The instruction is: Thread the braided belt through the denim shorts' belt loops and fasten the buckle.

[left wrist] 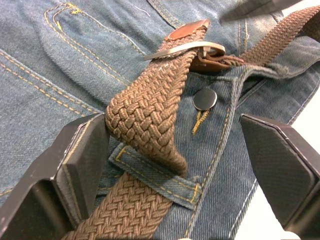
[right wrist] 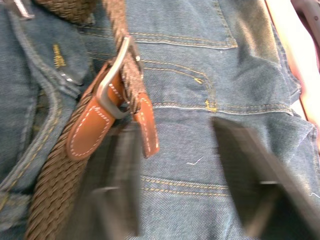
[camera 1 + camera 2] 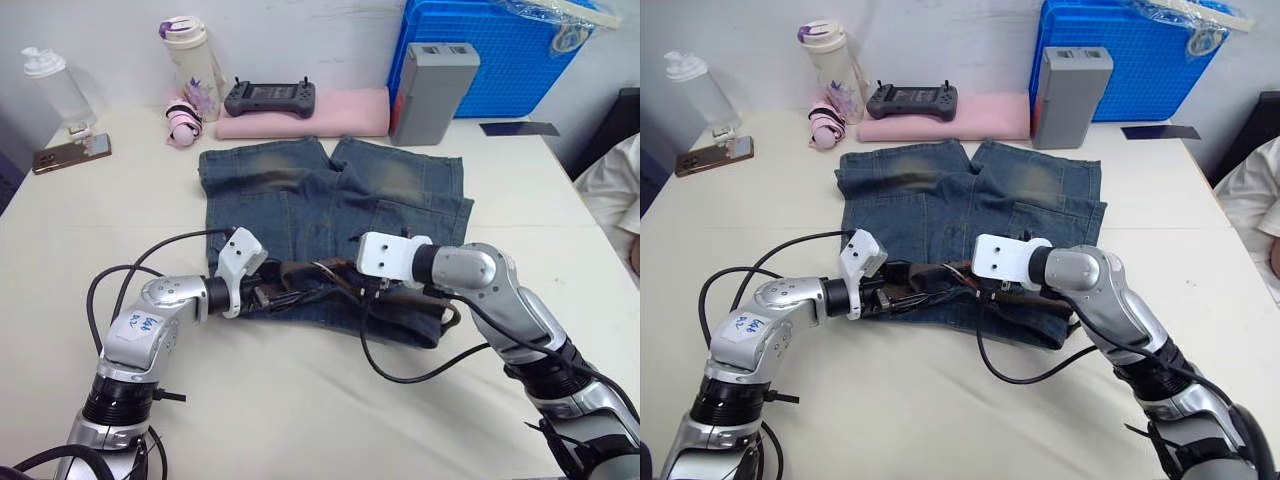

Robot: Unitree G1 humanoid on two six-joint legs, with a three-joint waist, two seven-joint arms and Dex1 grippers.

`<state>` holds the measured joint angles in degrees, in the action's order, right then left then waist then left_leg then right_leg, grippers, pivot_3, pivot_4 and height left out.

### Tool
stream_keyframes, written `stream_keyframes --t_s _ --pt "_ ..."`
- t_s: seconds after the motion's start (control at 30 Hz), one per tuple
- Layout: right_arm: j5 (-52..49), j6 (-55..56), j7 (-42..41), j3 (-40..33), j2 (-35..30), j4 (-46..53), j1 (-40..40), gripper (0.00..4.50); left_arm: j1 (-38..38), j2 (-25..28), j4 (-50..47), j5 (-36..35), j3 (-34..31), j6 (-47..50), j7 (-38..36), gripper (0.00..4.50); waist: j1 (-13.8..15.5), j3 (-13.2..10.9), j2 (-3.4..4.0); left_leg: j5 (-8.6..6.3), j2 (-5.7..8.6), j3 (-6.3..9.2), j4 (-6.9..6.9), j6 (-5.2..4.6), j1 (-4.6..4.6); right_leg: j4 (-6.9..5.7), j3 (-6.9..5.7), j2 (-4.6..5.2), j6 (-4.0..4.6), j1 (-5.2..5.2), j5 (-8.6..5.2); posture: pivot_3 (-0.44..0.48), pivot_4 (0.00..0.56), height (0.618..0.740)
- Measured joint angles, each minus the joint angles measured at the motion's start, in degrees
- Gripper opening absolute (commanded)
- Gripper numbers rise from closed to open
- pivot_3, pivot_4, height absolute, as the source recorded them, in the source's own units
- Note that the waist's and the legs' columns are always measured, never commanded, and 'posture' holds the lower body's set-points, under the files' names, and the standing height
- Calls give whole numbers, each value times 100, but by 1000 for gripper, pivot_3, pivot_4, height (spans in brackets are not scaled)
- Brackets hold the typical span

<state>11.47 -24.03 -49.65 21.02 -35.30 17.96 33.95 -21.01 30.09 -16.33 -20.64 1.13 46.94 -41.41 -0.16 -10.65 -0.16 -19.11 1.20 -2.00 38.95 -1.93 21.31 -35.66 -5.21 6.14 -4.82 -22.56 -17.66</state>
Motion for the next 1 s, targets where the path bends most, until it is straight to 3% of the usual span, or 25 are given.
stream_keyframes --t_s 0.63,0.87,1.0 --pt "722 412 245 450 293 -511 38 3328 82 0 -128 -122 1 60 204 4457 6 0 0 0 1 0 1 0 1 -3 1 1 0 0 0 0 150 725" --pt "870 494 261 517 381 -690 51 88 112 14 -180 -186 -5 71 226 4457 6 0 0 0 1 0 1 0 1 -4 1 0 0 0 0 0 150 725" --pt "918 507 263 518 429 -704 51 35 120 55 -280 -317 -96 142 215 4457 2 0 0 0 1 0 1 0 1 -4 1 0 0 0 0 0 150 725"
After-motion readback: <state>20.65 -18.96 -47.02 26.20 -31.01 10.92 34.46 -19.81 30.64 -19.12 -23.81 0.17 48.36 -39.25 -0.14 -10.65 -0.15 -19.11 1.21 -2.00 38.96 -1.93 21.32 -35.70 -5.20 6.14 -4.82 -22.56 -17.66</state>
